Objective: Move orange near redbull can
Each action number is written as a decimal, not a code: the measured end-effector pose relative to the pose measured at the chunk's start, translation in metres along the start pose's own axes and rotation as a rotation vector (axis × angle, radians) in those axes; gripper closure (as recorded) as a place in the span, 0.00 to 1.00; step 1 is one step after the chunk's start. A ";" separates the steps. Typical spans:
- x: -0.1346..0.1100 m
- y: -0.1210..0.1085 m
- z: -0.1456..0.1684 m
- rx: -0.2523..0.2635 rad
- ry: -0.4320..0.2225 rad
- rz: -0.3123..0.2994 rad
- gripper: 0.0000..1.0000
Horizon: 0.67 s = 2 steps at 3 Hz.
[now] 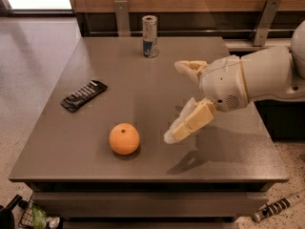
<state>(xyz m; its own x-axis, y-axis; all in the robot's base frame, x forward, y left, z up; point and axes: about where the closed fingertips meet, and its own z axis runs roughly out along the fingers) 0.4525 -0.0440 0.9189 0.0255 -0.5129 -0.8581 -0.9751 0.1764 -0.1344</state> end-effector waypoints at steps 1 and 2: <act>0.002 0.018 0.043 -0.052 -0.042 -0.013 0.00; 0.010 0.035 0.088 -0.106 -0.097 -0.017 0.00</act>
Offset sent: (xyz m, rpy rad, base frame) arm -0.0149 0.0985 -0.0814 0.1252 0.0374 0.1435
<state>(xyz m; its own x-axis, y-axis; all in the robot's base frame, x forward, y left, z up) 0.4376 0.0312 0.8613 0.0588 -0.4303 -0.9008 -0.9919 0.0762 -0.1011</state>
